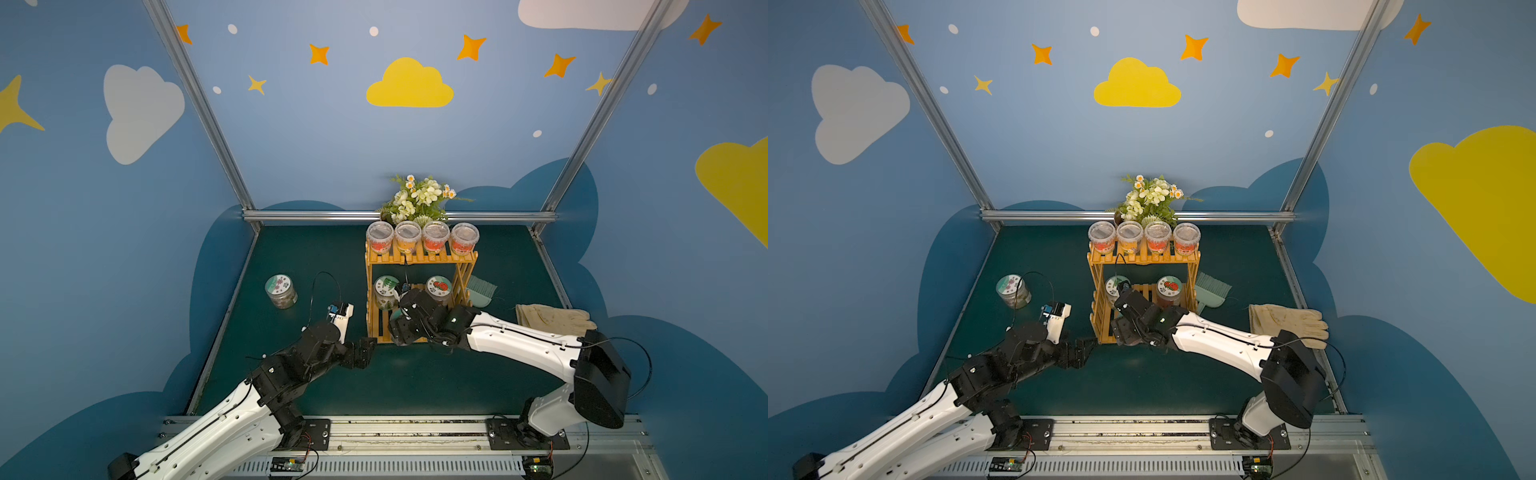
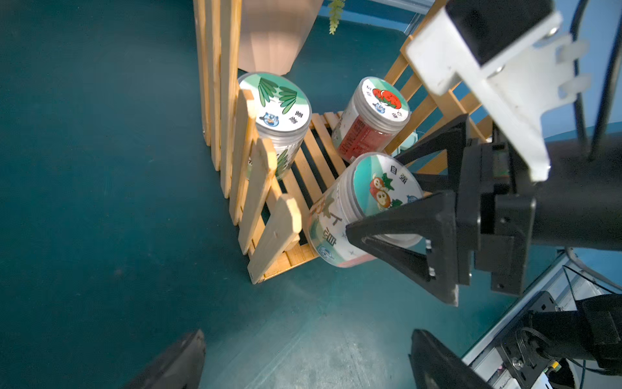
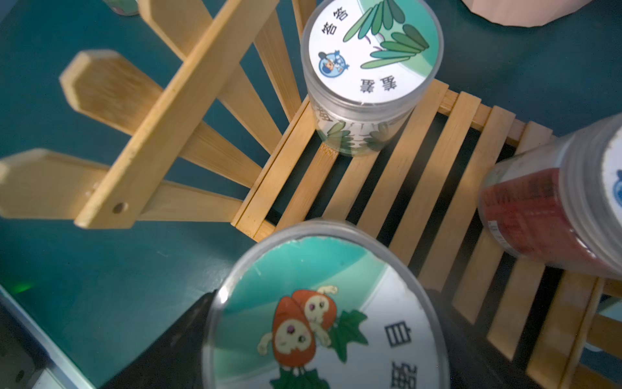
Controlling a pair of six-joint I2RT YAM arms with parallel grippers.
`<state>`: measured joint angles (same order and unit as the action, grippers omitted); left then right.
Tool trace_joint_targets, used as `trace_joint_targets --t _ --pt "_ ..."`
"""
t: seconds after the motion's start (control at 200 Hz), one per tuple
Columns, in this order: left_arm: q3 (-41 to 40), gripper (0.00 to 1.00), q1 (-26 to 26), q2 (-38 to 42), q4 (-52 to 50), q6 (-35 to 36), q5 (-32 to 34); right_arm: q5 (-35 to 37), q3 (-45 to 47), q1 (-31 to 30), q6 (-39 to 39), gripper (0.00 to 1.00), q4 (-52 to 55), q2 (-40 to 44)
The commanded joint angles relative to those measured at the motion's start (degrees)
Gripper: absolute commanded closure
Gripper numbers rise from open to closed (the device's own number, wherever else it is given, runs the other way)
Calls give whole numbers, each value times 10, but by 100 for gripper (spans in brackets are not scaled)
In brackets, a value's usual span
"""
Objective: Place the seed container on the shelf
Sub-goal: Place the seed jar on the shelf.
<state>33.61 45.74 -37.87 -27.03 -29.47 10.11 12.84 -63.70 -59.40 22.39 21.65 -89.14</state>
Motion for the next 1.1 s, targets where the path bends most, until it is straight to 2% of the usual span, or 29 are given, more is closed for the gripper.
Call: trace_joint_targets --t 0.0,0.32,0.646,0.766,0.866,1.096 --pt "-4 0 -3 8 -7 -16 6 3 -26 0 12 21 -5 -15" --pt "-4 0 -3 19 -9 -10 9 -3 -35 -2 21 20 -24 -55" --pt "-5 0 -3 34 -10 -12 12 -8 -33 8 7 14 -18 -69" --pt "-6 0 -3 30 -3 -6 6 -62 -34 15 -30 2 -18 -63" --pt "-3 0 -3 23 1 0 1 -88 -27 14 -61 2 -20 -47" --pt "-7 0 -3 19 2 5 -2 -92 47 13 -127 2 -74 6"
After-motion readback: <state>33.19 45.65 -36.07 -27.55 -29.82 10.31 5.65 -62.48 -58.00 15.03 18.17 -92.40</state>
